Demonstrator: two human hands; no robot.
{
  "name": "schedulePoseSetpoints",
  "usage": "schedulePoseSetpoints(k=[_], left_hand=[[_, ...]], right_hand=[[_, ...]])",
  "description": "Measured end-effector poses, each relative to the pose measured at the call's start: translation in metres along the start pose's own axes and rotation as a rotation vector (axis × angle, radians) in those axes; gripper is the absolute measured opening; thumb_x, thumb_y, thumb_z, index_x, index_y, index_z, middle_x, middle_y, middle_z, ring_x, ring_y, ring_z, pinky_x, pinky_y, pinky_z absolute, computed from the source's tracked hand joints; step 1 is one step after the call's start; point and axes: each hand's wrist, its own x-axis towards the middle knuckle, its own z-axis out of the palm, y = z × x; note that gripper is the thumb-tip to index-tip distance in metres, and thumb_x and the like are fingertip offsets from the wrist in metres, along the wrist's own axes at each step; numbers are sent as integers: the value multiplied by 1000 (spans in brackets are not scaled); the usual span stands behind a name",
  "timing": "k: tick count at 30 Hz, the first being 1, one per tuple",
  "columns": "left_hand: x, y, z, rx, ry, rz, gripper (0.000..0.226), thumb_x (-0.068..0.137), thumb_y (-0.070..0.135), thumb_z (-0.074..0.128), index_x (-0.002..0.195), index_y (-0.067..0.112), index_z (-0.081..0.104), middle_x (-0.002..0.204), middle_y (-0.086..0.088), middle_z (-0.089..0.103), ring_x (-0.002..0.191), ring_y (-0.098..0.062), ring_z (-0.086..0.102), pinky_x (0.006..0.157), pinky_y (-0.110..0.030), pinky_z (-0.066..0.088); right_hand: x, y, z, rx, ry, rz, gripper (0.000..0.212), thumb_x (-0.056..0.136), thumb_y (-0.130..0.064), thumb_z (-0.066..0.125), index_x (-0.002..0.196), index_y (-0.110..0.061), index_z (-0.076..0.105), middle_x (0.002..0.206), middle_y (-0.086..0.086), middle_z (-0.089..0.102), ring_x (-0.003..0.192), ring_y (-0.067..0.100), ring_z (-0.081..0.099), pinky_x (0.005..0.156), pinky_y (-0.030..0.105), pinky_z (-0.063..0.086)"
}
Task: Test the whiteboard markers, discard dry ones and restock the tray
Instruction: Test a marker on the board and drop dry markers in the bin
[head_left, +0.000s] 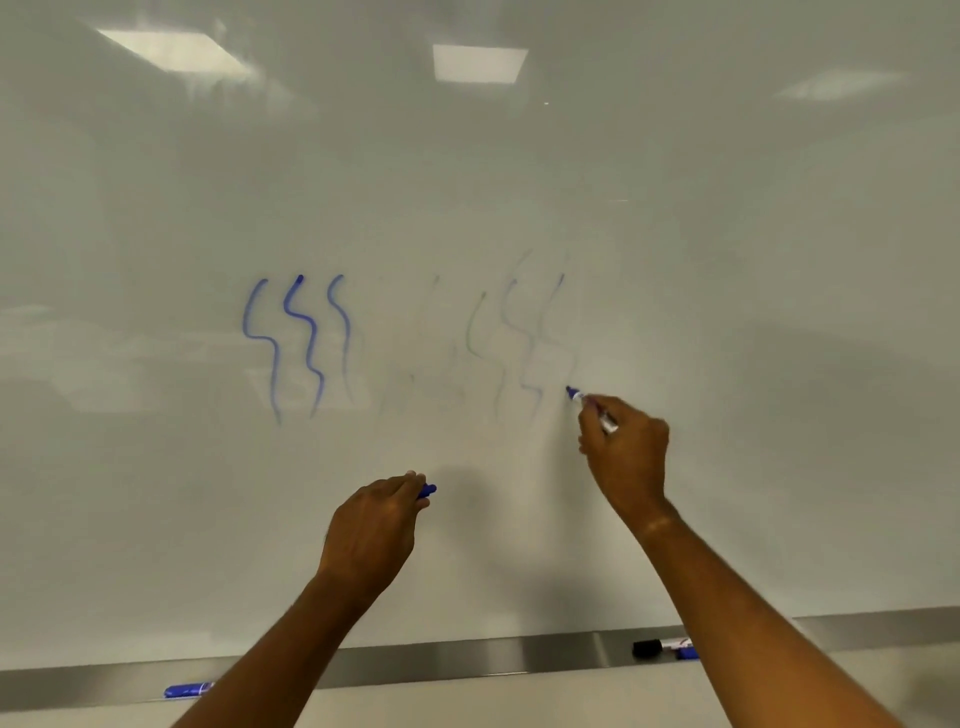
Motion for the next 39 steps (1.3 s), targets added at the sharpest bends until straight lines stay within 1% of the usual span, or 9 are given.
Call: schedulePoseSetpoints(k=[3, 7, 13, 17, 21, 24, 27, 32, 39], left_hand=[[0, 6, 2, -13, -3, 18, 32, 65, 10, 85, 92, 5, 70, 72, -6, 70, 55, -23, 65, 48, -28, 52], [1, 15, 5, -18, -5, 45, 35, 61, 9, 88, 91, 5, 70, 72, -5, 70, 55, -22, 66, 47, -27, 52], [-2, 18, 9, -24, -24, 24, 34, 61, 9, 88, 90, 7, 70, 70, -3, 70, 53, -21, 64, 46, -26, 50], [-5, 19, 9, -13, -31, 17, 34, 61, 9, 88, 90, 7, 70, 70, -3, 69, 53, -21, 64, 45, -25, 49], [-5, 18, 12, -7, -37, 8, 35, 60, 9, 88, 91, 6, 71, 71, -4, 70, 54, -21, 65, 47, -26, 51], [-4, 21, 15, -19, -49, 13, 34, 62, 9, 87, 91, 6, 71, 72, -4, 70, 55, -22, 65, 47, -27, 51], [-3, 26, 21, -30, -55, 13, 35, 60, 9, 88, 90, 6, 71, 72, -5, 71, 55, -22, 66, 48, -28, 53], [-3, 50, 31, -104, -77, 43, 32, 61, 10, 88, 88, 8, 71, 71, -4, 70, 55, -20, 66, 48, -27, 53], [-18, 71, 40, -186, -157, 37, 24, 71, 13, 81, 93, 9, 73, 82, -5, 65, 64, -20, 62, 47, -27, 52]], right_hand=[[-19, 26, -9, -41, 5, 117, 18, 92, -19, 60, 89, -7, 74, 63, 1, 67, 55, 15, 65, 58, 41, 57], [-34, 24, -18, -1, -251, 211, 12, 90, -18, 64, 85, -20, 74, 65, 0, 70, 54, 16, 66, 63, 42, 59], [54, -36, -25, 229, 112, -22, 13, 91, -19, 65, 103, -19, 70, 78, 1, 70, 60, 15, 68, 58, 28, 57], [96, -39, -21, 98, 158, -96, 25, 92, -25, 62, 108, -8, 71, 85, 1, 71, 69, 16, 69, 67, 36, 59], [75, -19, -21, -44, 23, -222, 19, 92, -22, 59, 97, -10, 73, 74, -2, 68, 63, 12, 65, 62, 31, 55], [36, 15, -35, -51, 71, -104, 15, 91, -20, 61, 93, -11, 73, 72, -2, 69, 62, 11, 65, 60, 28, 53], [-2, 49, -45, -215, -74, -21, 12, 90, -16, 63, 87, -11, 74, 68, 2, 70, 59, 15, 65, 60, 20, 47], [-46, 64, -58, 57, -149, 245, 16, 89, -21, 66, 103, -15, 73, 79, -3, 72, 67, 15, 68, 67, 37, 60], [-75, 60, -64, 243, -283, 394, 18, 85, -11, 70, 103, -13, 73, 92, 0, 73, 81, 17, 69, 72, 29, 58]])
